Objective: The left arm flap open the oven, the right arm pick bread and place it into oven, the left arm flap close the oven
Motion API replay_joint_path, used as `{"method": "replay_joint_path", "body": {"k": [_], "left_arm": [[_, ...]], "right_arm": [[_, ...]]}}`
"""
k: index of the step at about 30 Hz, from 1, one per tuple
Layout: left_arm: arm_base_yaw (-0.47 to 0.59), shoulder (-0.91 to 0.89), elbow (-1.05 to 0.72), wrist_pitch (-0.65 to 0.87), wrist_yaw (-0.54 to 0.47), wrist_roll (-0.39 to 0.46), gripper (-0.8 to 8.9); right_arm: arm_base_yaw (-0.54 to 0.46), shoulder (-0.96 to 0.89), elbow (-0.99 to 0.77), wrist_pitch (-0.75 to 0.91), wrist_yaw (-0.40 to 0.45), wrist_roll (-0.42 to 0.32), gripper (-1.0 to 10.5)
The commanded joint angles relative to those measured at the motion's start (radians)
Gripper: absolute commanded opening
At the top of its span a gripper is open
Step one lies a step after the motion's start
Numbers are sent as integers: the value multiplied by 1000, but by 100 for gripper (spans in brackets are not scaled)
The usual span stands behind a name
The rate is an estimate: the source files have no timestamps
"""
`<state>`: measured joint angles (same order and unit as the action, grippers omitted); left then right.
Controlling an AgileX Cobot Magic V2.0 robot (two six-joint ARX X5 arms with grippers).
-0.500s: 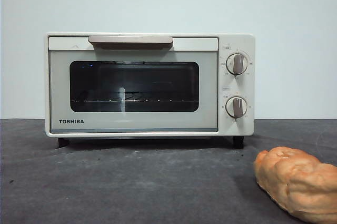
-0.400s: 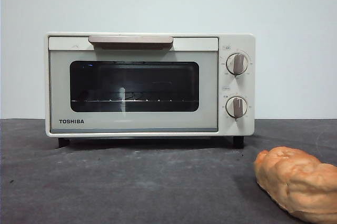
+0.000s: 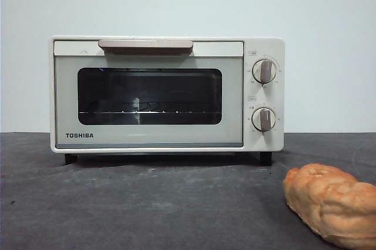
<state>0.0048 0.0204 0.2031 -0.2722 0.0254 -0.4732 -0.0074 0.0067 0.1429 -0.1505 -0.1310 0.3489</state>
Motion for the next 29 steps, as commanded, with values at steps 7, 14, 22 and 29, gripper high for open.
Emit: {"method": "replay_joint_path", "body": {"k": [7,14,22,29], "left_arm": [[2,118,225,-107,68,55,16],[2,277,418,-287,201,215,16],[-2,439,568,-455,399,337,16],[-29,546,681,-616,482,422,16]], "right_arm": [[-2,55,214,-104,-2,0,6],[-2,214,397,-253,-138,-81,6],[0,444,566,-448,-370,-200,6],[60,598,711,-667,-404,-290,6]]}}
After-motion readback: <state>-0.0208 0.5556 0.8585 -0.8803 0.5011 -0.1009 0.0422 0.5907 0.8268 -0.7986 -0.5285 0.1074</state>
